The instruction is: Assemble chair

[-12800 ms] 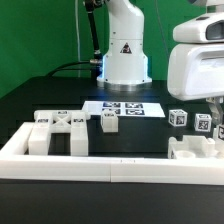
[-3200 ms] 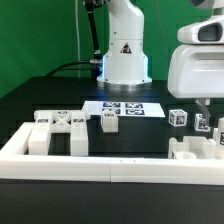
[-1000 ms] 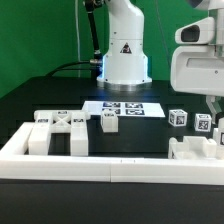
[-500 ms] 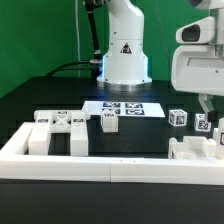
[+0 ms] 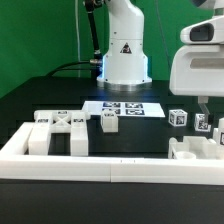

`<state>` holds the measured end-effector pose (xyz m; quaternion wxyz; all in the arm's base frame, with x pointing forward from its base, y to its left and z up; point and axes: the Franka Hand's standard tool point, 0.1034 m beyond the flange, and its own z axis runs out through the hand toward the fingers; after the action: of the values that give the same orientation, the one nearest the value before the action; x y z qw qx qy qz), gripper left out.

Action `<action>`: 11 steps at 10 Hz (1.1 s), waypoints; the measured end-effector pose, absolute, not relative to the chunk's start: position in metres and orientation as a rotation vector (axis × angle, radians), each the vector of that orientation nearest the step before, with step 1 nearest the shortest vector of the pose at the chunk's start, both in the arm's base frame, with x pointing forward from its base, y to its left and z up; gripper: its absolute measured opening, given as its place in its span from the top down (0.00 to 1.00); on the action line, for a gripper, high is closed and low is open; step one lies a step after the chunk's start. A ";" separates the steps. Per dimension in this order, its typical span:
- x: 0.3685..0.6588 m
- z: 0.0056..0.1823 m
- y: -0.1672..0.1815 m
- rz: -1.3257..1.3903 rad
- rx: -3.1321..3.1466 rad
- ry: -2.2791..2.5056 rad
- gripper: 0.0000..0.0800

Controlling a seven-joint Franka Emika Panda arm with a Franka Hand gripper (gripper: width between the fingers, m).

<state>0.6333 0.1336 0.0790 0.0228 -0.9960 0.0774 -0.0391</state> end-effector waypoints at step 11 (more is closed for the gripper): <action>0.634 0.079 0.128 -0.133 -3.041 -0.837 0.52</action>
Offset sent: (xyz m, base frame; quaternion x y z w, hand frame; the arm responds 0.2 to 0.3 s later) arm 0.0057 0.0039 0.0020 -0.0064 0.0054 -0.2642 0.9644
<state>0.6345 0.1278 0.0785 -0.0076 -0.9633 -0.2651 -0.0420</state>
